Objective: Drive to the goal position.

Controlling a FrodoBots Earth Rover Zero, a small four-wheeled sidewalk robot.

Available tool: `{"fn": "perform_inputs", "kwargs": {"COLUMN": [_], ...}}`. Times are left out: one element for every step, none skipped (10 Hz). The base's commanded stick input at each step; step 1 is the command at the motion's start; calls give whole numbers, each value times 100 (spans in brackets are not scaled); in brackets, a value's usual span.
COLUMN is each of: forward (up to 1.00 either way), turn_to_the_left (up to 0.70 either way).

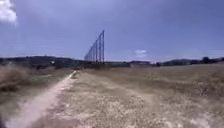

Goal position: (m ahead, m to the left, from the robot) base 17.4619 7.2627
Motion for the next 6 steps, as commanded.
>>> {"fn": "perform_inputs", "kwargs": {"forward": [70, 70, 70, 70, 70, 70], "turn_to_the_left": [0, 0, 0, 7, 27, 26]}}
